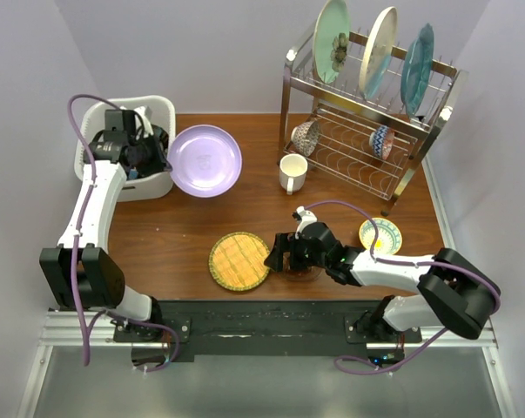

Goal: Place the plates into the plastic bin on the countertop
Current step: Place the plate in the plastic bin.

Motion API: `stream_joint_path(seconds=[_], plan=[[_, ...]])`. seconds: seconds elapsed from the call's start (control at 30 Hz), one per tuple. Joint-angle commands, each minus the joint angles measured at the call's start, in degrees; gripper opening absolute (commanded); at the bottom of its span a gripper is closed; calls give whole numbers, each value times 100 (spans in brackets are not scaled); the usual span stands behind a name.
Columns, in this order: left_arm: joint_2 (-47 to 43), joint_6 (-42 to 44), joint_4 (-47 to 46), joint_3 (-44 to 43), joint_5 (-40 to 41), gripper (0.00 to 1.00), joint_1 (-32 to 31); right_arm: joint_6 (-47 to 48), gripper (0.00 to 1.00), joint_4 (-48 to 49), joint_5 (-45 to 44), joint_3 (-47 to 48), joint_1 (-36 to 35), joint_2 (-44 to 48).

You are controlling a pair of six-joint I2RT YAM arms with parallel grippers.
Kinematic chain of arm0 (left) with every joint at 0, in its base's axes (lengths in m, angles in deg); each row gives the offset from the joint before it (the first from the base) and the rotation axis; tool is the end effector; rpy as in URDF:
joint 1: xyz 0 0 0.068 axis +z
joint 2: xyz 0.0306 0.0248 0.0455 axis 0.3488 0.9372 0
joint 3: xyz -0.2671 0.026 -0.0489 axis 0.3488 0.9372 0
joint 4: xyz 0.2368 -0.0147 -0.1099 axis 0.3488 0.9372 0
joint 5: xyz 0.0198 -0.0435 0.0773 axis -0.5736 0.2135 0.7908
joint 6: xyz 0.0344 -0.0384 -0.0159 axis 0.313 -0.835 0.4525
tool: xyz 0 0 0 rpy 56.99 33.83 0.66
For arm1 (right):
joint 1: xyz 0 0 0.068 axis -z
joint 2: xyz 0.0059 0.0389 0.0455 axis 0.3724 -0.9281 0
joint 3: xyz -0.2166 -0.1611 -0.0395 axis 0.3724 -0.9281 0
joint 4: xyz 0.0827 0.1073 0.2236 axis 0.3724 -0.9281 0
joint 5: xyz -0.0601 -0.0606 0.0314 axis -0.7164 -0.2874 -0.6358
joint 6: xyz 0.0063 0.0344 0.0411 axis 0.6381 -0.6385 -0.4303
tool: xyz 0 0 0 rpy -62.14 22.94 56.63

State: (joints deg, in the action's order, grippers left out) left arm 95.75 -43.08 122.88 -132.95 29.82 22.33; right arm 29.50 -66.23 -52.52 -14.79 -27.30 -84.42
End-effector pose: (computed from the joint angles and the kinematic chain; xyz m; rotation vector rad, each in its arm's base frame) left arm 0.3176 0.0030 0.3454 -0.3438 2.3956 -0.4021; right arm 0.1592 0.1876 0.1541 -0.2087 2.3531 0.9044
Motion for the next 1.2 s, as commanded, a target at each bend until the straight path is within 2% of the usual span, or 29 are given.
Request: stream_joint_path(seconds=[0.0,0.27,0.73,0.97,1.17], plan=[[0,184,-151,-354,-243,0,283,105,94,81,-78,153,-31,-56],[255,167,-142,-776,-278,0,634,105,94,90,-70,170,-23,-109],[536,-53,-423,-996,-752,0,1434,140,95,46,-96,179,-32,-109],[729,-352,-722,-1005,-1569,0,1944,166,95,-6,-105,179,-32,-109],[861,-475,-915,-1023,-1438,0,2173,158,95,2,-87,188,-32,-136]])
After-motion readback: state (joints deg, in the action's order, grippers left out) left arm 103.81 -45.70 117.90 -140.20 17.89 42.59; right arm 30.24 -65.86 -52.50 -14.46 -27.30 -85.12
